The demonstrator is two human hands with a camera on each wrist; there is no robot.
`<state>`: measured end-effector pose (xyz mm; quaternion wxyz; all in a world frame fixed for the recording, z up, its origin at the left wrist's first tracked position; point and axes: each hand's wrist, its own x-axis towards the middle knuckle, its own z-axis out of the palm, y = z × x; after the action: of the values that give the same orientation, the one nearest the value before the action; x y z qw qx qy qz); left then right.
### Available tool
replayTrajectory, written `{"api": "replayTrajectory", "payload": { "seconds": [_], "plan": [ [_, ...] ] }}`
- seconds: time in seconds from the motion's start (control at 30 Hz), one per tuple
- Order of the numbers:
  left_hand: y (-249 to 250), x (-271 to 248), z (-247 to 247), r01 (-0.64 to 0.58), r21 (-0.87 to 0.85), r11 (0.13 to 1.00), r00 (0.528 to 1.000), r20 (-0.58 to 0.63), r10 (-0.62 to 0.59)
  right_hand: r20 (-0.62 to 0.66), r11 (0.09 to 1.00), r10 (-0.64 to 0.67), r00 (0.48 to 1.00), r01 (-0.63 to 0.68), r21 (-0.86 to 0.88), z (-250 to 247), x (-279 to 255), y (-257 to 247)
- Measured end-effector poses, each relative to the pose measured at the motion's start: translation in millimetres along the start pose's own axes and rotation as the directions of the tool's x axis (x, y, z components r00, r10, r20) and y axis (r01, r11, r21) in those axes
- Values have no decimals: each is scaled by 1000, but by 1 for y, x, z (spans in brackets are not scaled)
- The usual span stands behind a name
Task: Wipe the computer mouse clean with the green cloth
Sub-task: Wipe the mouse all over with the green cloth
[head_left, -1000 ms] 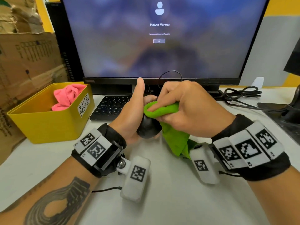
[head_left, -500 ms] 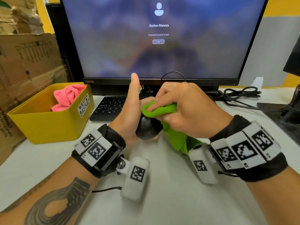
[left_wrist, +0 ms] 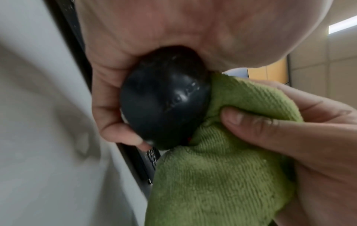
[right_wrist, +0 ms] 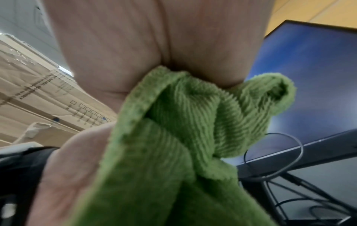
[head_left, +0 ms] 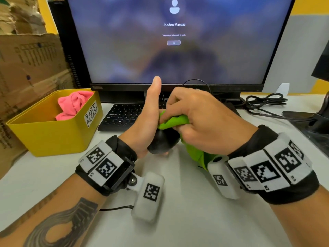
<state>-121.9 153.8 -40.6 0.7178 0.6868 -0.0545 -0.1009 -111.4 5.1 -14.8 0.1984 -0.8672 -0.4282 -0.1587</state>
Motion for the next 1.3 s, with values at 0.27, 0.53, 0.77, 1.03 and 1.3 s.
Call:
{"api": "replayTrajectory", "payload": {
  "seconds": [0.27, 0.53, 0.77, 1.03, 1.3],
  "plan": [
    [-6, 4, -2, 65, 220, 973, 998, 0, -67, -61, 968, 232, 971, -236, -83, -13, -1, 27],
    [5, 6, -15, 10, -128, 992, 998, -62, -18, -345, 957, 287, 894, -255, 136, -24, -4, 39],
    [6, 9, -20, 30, -382, 924, 987, -134, -87, -338, 965, 243, 909, -193, 175, -22, -3, 29],
    [5, 12, -25, 34, -583, 812, 986, -113, -122, -278, 966, 258, 925, -242, 92, -18, -6, 27],
    [3, 15, -21, 9, -579, 815, 982, -148, -116, -218, 992, 99, 971, -80, 97, 3, -2, 10]
  ]
}}
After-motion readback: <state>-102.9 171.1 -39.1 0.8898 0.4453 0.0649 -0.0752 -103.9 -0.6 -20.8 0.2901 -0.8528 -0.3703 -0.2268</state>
